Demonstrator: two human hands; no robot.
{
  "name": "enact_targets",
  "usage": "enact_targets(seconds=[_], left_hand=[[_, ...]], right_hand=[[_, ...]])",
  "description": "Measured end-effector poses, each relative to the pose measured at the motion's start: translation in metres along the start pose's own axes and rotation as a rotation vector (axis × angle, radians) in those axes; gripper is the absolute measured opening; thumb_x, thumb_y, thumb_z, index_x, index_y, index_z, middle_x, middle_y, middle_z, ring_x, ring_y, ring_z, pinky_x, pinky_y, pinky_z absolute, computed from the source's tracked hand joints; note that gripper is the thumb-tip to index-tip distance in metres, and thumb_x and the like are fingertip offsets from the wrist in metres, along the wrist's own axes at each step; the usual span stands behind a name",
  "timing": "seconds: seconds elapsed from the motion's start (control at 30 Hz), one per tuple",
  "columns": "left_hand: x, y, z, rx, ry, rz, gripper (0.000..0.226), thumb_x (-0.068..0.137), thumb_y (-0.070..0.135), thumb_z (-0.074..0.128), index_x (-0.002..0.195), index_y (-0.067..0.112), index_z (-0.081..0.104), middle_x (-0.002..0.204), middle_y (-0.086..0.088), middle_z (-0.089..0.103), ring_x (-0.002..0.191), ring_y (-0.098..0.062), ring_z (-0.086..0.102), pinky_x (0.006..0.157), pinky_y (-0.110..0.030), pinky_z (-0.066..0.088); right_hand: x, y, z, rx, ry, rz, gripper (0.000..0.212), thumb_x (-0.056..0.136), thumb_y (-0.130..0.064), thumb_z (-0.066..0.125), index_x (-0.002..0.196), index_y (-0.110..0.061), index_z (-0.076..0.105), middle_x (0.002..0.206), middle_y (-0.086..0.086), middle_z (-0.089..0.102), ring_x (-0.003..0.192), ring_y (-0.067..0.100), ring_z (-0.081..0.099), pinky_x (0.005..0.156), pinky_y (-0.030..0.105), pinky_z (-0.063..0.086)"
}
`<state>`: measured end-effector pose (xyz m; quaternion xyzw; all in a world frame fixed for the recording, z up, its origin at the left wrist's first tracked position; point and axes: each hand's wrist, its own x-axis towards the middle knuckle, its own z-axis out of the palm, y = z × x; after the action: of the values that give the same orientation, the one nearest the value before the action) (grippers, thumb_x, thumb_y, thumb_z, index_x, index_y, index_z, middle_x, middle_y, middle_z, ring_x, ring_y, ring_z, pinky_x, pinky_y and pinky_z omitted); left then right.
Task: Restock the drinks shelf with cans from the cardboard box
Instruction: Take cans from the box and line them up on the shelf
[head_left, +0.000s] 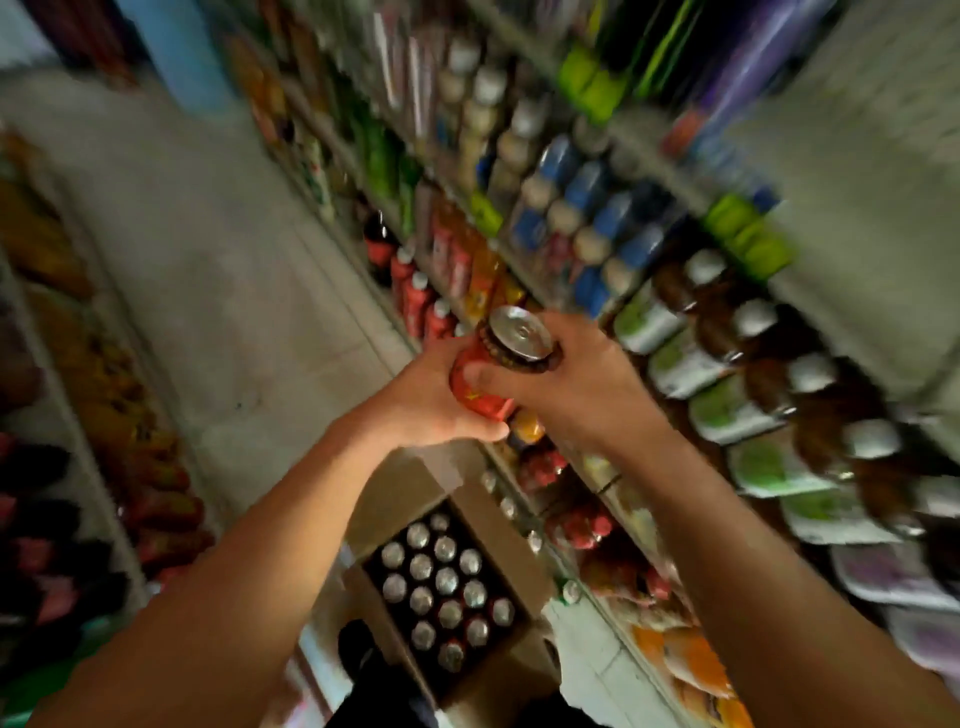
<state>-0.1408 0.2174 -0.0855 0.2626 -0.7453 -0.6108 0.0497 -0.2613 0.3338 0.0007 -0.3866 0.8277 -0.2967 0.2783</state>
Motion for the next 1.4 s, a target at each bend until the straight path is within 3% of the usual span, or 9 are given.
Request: enact_targets(seconds=[0.17, 0.3, 0.47, 0.6, 0.73, 0.8, 0.9, 1.13, 1.4], left_hand=[[-0.005, 0.099, 0.005, -0.125, 0.031, 0.102, 0.093, 0.047, 0.015, 0.089, 0.127, 0.036, 0.047, 0.122, 0.004, 0.064, 0.115, -0.018, 0.063, 0.094, -0.036, 0.053], [0.000, 0.150, 0.025, -0.066, 0.112, 0.198, 0.099, 0.046, 0.017, 0.092, 0.132, 0.028, 0.046, 0.127, -0.002, 0.063, 0.118, -0.022, 0.061, 0.101, -0.048, 0.049], [0.014, 0.214, 0.057, 0.093, 0.223, 0.302, 0.087, 0.043, 0.029, 0.094, 0.121, 0.027, 0.054, 0.111, 0.009, 0.069, 0.105, -0.005, 0.065, 0.091, -0.033, 0.054], [0.037, 0.245, 0.080, 0.140, 0.262, 0.381, 0.062, 0.048, 0.038, 0.089, 0.106, 0.041, 0.064, 0.101, 0.009, 0.074, 0.097, -0.007, 0.069, 0.085, -0.036, 0.057], [0.059, 0.266, 0.102, 0.160, 0.356, 0.470, 0.034, 0.068, 0.024, 0.081, 0.097, 0.033, 0.066, 0.084, 0.021, 0.067, 0.080, 0.017, 0.060, 0.071, -0.011, 0.046], [0.070, 0.273, 0.107, 0.180, 0.371, 0.501, 0.033, 0.070, 0.029, 0.073, 0.102, 0.028, 0.068, 0.087, 0.019, 0.066, 0.081, 0.014, 0.060, 0.070, -0.006, 0.042], [0.086, 0.275, 0.105, 0.300, 0.323, 0.475, 0.043, 0.071, 0.027, 0.078, 0.111, 0.020, 0.067, 0.097, 0.010, 0.067, 0.090, -0.005, 0.061, 0.068, -0.003, 0.038], [0.117, 0.263, 0.060, 0.913, 0.135, 0.382, 0.064, 0.082, 0.055, 0.066, 0.134, 0.021, 0.053, 0.134, -0.004, 0.058, 0.122, -0.024, 0.055, 0.098, -0.038, 0.047], [0.132, 0.260, 0.051, 1.313, -0.084, 0.282, 0.051, 0.095, 0.060, 0.036, 0.123, 0.022, 0.058, 0.129, -0.004, 0.059, 0.118, -0.026, 0.055, 0.091, -0.041, 0.043]], right_hand=[[-0.033, -0.040, -0.059, 0.206, 0.193, -0.092, 0.071, 0.054, -0.047, 0.092, 0.113, -0.029, 0.056, 0.096, -0.019, 0.066, 0.087, -0.013, 0.059, 0.071, 0.005, 0.045], [-0.054, -0.041, -0.099, 0.293, 0.376, -0.151, 0.071, 0.056, -0.039, 0.093, 0.116, -0.026, 0.058, 0.102, -0.013, 0.070, 0.092, -0.005, 0.065, 0.081, 0.018, 0.054], [-0.066, -0.030, -0.156, 0.337, 0.534, -0.195, 0.068, 0.056, -0.037, 0.092, 0.115, -0.022, 0.062, 0.100, -0.009, 0.072, 0.091, 0.002, 0.067, 0.082, 0.024, 0.056], [-0.058, -0.021, -0.198, 0.349, 0.615, -0.172, 0.065, 0.057, -0.037, 0.093, 0.110, -0.021, 0.060, 0.098, -0.010, 0.070, 0.088, 0.004, 0.067, 0.080, 0.029, 0.057], [-0.042, -0.011, -0.216, 0.356, 0.613, -0.135, 0.074, 0.057, -0.031, 0.094, 0.118, -0.019, 0.055, 0.099, -0.012, 0.062, 0.088, 0.003, 0.061, 0.076, 0.014, 0.050], [-0.031, -0.002, -0.219, 0.359, 0.615, -0.083, 0.068, 0.062, -0.027, 0.092, 0.119, -0.015, 0.057, 0.100, -0.008, 0.062, 0.085, 0.002, 0.057, 0.065, 0.000, 0.040], [-0.014, 0.008, -0.222, 0.335, 0.619, -0.045, 0.067, 0.064, -0.030, 0.090, 0.121, -0.012, 0.059, 0.106, -0.002, 0.067, 0.089, 0.005, 0.059, 0.071, 0.008, 0.043], [0.037, 0.031, -0.217, 0.367, 0.688, 0.111, 0.067, 0.067, -0.029, 0.089, 0.124, -0.015, 0.058, 0.122, 0.004, 0.067, 0.109, 0.020, 0.064, 0.094, 0.037, 0.053], [0.063, 0.049, -0.210, 0.359, 0.730, 0.175, 0.069, 0.067, -0.026, 0.089, 0.126, -0.015, 0.056, 0.123, 0.004, 0.066, 0.110, 0.020, 0.063, 0.087, 0.029, 0.050]])
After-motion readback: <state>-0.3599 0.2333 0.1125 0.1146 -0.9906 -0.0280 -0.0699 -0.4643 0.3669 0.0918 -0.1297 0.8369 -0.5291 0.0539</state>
